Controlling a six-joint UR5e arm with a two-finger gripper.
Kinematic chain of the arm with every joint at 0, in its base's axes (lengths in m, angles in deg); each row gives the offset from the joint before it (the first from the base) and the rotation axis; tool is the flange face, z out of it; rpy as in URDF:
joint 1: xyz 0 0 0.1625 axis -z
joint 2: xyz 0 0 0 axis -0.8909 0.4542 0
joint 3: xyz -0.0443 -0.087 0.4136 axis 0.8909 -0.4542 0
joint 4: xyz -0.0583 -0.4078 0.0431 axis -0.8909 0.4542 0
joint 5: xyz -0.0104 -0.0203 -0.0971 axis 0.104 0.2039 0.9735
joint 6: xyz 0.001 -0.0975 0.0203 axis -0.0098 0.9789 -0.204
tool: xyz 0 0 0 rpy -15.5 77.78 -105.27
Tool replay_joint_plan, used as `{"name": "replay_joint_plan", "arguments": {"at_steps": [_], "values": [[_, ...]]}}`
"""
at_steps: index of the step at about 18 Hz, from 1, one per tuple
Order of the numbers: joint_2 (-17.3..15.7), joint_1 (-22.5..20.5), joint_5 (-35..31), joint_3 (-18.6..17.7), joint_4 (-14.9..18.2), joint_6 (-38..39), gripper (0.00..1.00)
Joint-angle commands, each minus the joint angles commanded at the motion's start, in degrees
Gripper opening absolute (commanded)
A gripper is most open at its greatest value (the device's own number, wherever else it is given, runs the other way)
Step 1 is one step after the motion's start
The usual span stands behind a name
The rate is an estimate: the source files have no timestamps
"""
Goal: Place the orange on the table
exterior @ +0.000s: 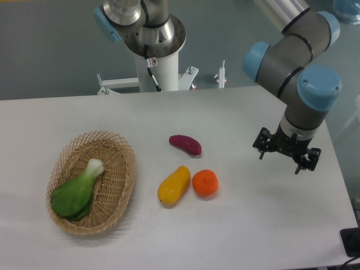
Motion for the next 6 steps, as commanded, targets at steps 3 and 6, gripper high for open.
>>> {"name": "replay_joint_plan", "arguments": {"at_steps": [3,6], "values": [[0.00,0.09,0.00,-0.17,-0.09,0.08,1.00],[0.00,0.17,-0.09,-0.44,-0.18,0.17,1.00]]}}
